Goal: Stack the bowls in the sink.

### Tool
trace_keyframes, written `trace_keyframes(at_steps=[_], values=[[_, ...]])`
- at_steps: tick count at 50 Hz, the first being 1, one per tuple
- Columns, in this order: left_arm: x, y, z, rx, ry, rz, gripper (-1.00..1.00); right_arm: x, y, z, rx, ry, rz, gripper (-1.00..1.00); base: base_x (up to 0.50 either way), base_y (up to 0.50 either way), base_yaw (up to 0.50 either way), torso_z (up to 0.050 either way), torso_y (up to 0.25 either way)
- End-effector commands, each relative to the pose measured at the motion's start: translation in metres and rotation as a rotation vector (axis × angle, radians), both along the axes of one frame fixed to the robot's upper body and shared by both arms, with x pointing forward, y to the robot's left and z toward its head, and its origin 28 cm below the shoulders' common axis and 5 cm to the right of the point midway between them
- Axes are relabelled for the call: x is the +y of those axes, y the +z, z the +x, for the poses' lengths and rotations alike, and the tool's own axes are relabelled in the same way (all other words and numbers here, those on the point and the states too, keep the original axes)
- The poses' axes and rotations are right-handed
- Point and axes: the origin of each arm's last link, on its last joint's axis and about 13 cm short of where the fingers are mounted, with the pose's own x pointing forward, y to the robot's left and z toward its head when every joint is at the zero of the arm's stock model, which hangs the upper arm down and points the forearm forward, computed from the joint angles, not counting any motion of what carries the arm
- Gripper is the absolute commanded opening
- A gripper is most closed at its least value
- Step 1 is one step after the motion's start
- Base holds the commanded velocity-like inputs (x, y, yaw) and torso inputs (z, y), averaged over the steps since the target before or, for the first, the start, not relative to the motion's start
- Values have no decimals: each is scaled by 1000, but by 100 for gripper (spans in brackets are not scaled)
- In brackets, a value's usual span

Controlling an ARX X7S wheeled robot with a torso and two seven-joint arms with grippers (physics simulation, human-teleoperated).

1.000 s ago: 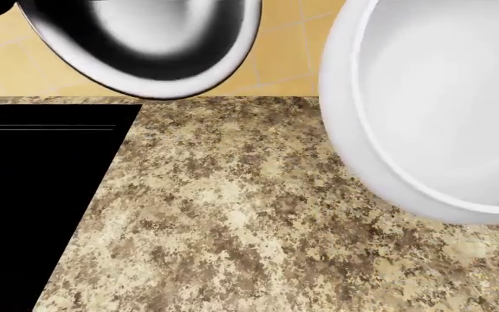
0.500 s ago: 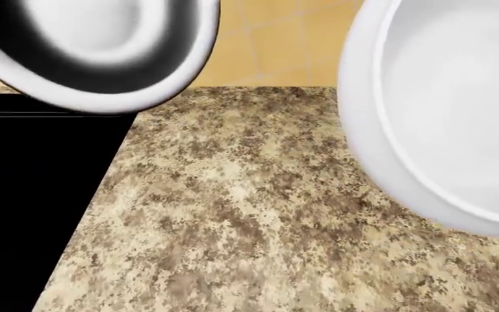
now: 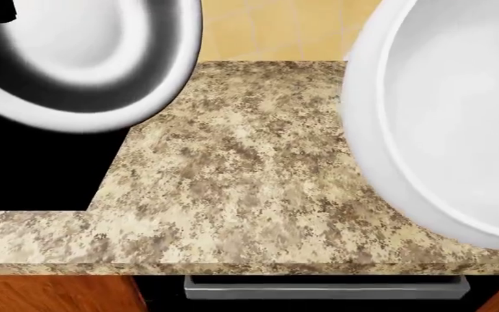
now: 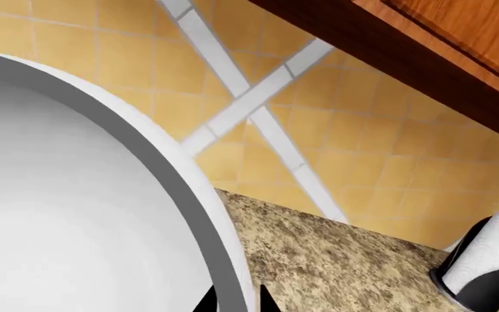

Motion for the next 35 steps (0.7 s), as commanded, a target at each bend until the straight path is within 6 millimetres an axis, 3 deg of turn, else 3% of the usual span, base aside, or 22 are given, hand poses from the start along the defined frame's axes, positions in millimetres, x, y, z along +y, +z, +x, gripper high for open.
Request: trace_keyframes(at_steps=[1, 12, 35], values=[[3, 0, -3, -18, 13, -4, -100, -2, 0, -2, -19, -5, -31, -100, -500, 234, 0, 0, 0], [4, 1, -6, -24, 15, -4, -100, -2, -2, -3, -28, 0, -109, -100, -347, 434, 0, 0, 0], [7, 2, -10, -29, 19, -6, -100, -2, -4, -4, -50, 3, -215, -100, -19, 500, 0, 0, 0]])
